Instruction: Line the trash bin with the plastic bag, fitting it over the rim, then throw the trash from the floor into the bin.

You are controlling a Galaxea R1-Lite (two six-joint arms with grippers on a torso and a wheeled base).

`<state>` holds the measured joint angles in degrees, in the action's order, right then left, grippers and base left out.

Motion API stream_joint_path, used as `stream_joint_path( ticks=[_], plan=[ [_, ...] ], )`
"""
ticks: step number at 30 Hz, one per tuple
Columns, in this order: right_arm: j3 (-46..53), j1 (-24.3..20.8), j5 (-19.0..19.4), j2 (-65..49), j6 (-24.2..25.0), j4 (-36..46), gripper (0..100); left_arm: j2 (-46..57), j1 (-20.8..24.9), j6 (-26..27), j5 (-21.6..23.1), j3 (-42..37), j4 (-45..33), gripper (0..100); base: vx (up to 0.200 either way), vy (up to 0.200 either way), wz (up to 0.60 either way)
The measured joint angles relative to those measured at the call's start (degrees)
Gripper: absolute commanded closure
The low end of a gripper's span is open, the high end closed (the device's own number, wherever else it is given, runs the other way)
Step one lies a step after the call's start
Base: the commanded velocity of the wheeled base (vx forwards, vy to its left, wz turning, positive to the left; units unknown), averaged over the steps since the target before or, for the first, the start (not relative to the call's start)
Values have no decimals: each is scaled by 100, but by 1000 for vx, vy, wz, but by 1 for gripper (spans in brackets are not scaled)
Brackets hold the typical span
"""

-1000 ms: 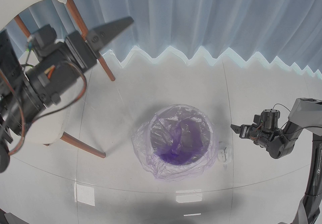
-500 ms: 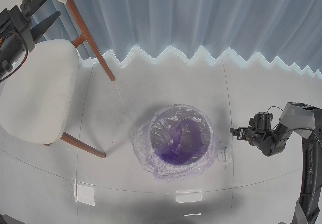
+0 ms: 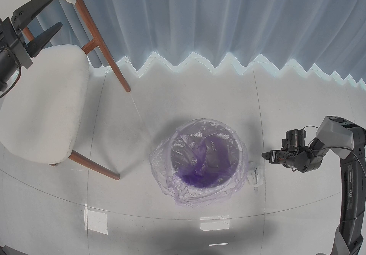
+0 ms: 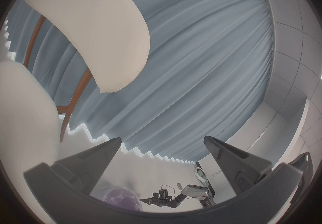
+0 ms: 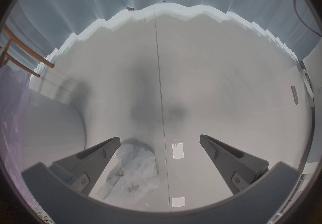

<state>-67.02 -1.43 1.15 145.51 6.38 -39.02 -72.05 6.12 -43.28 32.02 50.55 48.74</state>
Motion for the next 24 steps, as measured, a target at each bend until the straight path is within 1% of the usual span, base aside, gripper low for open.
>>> stream_joint_path(
  ticks=[2, 9, 17, 24],
  plan=[
    [-108, 5, -4, 9, 0, 29, 0, -2, -9, -76, -9, 32, 0, 0, 0, 0, 0],
    [-434, 41, -17, 11, 2, 411, 0, -15, -6, -194, -37, 95, -2, 0, -200, 0, 0],
    [-714, 55, -20, 52, -11, 443, 0, -30, 63, -163, -52, 90, 1, 0, -200, 0, 0],
    [-1009, -52, -20, 143, -15, 506, 0, -4, 90, -134, -59, 16, 30, 0, 0, 0, 0]
  ],
)
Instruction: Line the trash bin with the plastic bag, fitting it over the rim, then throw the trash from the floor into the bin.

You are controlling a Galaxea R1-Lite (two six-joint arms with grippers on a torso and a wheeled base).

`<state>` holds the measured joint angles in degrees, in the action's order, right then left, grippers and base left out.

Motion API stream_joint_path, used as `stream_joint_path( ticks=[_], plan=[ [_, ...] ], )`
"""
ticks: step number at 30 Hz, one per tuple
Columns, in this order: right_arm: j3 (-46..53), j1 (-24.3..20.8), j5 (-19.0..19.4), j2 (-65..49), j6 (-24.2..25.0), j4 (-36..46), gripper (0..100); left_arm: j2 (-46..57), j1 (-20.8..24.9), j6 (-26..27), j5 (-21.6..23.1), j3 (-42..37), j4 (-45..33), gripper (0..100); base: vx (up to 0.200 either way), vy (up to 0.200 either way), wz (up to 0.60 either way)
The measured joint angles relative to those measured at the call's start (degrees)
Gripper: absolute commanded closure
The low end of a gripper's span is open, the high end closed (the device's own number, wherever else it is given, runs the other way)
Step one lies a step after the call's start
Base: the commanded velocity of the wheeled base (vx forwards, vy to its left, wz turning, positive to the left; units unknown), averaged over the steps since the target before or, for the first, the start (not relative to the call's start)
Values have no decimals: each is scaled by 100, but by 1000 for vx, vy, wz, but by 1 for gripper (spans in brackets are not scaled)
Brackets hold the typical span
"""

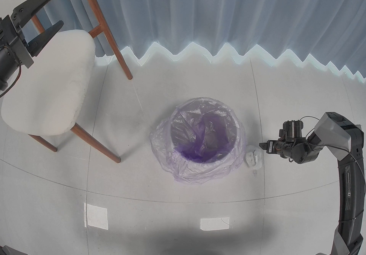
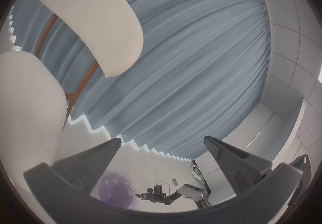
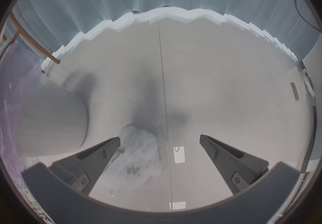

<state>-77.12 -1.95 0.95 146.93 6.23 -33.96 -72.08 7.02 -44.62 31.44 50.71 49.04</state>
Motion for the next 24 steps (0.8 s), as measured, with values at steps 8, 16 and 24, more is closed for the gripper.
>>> stream_joint_path(
  ticks=[8, 16, 24],
  plan=[
    [-234, -204, 0, 102, -84, 244, 0, 73, 0, 12, 35, -74, 9, 0, 0, 0, 0],
    [-610, -286, 71, 299, -347, 197, 0, 80, 30, 17, 44, -100, 9, 0, 0, 0, 0],
    [-588, -394, 347, 327, -471, 38, 0, 83, 227, 261, 44, -185, -2, 0, 0, 0, 0]
  ],
)
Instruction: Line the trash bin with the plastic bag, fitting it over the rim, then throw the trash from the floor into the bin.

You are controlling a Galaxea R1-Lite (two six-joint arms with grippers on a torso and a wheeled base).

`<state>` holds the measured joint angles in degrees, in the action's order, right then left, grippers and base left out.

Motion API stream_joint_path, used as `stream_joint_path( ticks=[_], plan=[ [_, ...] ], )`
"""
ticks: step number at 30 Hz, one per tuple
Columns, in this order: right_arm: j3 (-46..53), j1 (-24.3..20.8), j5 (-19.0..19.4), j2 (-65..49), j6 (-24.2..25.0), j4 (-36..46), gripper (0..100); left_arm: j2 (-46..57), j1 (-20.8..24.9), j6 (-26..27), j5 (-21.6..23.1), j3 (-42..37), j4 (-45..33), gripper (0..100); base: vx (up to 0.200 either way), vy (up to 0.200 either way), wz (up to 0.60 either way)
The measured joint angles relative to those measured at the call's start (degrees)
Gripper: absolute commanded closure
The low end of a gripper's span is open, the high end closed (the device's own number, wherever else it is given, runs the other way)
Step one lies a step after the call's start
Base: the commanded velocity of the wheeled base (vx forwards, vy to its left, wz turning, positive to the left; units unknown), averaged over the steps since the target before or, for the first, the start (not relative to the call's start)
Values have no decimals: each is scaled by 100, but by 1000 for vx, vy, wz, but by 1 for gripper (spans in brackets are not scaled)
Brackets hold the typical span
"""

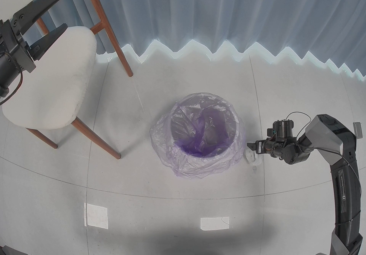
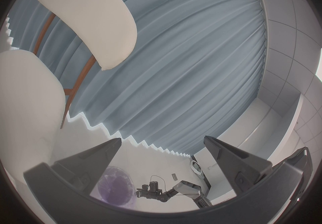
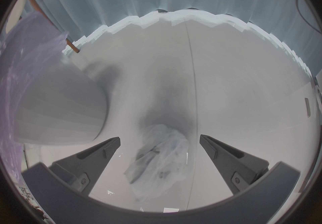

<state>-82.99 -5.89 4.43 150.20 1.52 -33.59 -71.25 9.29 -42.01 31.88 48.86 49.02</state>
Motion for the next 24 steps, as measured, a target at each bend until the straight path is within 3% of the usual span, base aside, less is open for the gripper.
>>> stream_joint_path(
  ticks=[8, 14, 15, 24],
  plan=[
    [325, -116, 184, -20, -330, -150, 0, 0, 30, 51, -5, -27, 0, 0, 0, 0, 0],
    [273, -163, 96, 127, -363, -148, 0, 0, 38, 55, 0, -33, 0, 0, 0, 0, 0],
    [240, -157, 77, 158, -366, -145, 100, 0, 38, 52, 2, -33, 2, 0, 0, 0, 0],
    [108, -89, 20, 357, -318, -188, 100, -2, 77, 52, 0, -38, 0, 0, 0, 0, 0]
  ],
)
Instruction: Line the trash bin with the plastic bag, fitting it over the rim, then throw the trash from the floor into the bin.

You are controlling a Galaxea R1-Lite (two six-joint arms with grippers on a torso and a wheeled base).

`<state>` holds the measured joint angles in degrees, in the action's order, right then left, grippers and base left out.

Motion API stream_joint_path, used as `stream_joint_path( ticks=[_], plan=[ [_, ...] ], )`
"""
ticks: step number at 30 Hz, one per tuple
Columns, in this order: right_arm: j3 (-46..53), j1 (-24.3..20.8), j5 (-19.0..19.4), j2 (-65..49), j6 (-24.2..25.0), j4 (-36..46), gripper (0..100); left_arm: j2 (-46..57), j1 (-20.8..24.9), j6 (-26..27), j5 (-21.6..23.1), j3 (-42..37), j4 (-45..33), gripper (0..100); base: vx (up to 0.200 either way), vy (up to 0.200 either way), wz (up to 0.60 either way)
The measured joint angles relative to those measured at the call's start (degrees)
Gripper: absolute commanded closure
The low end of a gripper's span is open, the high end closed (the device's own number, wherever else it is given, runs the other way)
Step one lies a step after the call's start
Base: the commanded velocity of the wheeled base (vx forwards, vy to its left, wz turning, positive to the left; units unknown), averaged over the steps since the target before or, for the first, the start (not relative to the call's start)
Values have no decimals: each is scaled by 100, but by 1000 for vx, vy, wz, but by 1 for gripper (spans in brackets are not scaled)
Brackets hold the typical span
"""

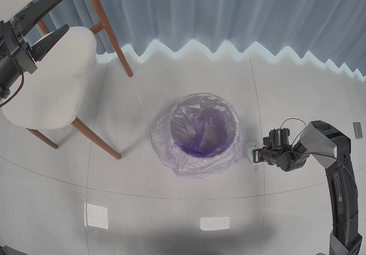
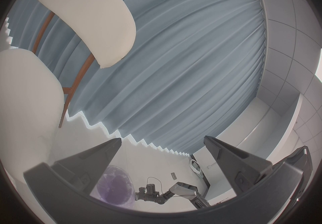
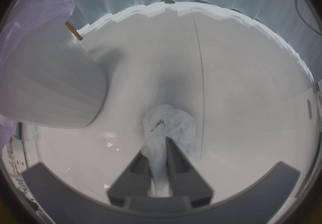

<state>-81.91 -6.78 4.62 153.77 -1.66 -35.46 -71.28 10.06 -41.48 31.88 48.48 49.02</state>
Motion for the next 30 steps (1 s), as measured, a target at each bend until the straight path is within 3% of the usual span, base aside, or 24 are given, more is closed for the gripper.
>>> stream_joint_path(
  ticks=[8, 14, 19, 25, 30],
  plan=[
    [424, 61, -22, -250, 441, -800, 100, -2, 2, 2, -2, -9, 6, 0, 0, 0, 0],
    [1614, 160, -5, -1030, 828, -1545, 100, 2, 127, 33, 2, -67, 6, 0, 0, 0, 0],
    [2750, 232, 11, -1835, 1236, -2692, 100, 2, 239, 268, -5, -129, 5, 0, 0, 0, 0],
    [3883, 286, 74, -2616, 1548, -4771, 100, 11, 336, 506, -16, -204, 0, 0, 0, 0, 0],
    [4547, 171, 137, -3366, 1525, -5333, 100, 59, 524, 605, -33, -246, -2, 0, 0, 0, 0]
  ],
)
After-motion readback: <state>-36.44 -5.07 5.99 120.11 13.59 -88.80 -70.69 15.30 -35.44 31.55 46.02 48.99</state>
